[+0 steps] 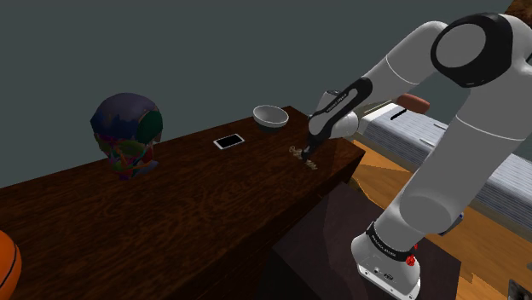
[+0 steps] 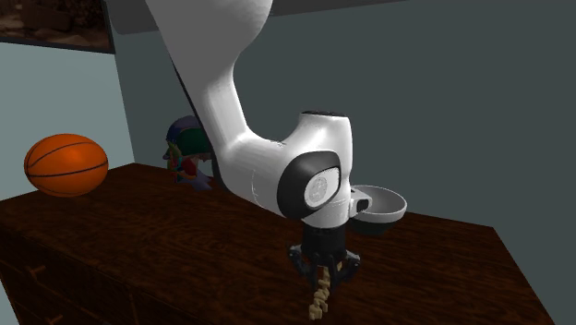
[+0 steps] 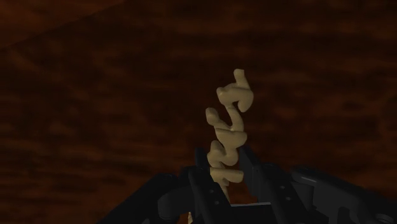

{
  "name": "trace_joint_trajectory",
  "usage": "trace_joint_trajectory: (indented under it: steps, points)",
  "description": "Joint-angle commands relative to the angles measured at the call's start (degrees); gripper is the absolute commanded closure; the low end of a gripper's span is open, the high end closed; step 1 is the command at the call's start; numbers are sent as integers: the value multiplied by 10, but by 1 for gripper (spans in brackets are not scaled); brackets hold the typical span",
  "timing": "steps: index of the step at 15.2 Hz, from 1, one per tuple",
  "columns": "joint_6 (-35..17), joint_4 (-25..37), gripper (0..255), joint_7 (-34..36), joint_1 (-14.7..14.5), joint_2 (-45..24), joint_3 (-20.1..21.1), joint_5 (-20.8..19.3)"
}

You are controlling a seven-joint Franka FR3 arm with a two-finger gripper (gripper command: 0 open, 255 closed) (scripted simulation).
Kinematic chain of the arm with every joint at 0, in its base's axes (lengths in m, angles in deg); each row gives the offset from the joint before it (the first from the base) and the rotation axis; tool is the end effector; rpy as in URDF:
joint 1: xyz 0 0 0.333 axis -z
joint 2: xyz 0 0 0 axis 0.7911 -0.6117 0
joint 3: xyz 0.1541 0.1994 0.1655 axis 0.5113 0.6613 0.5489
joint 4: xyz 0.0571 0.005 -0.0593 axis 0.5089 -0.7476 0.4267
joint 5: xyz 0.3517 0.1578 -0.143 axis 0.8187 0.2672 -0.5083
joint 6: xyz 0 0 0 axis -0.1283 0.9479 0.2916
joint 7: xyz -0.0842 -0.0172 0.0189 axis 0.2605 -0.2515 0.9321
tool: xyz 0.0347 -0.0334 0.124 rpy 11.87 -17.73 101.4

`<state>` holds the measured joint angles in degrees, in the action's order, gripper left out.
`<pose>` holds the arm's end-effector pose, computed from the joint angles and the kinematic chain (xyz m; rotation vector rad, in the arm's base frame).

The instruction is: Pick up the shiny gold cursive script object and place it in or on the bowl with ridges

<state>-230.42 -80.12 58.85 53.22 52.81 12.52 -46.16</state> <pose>0.4159 -0.1495 0.1704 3.1083 0.1476 0.1053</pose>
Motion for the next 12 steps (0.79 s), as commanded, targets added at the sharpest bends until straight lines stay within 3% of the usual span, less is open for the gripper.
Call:
trace_joint_trajectory:
  steps: [1,12]
  points:
    - [16,0,255,10,0,18,-5,-16]
    - [118,10,255,54,7,112,-5,-77]
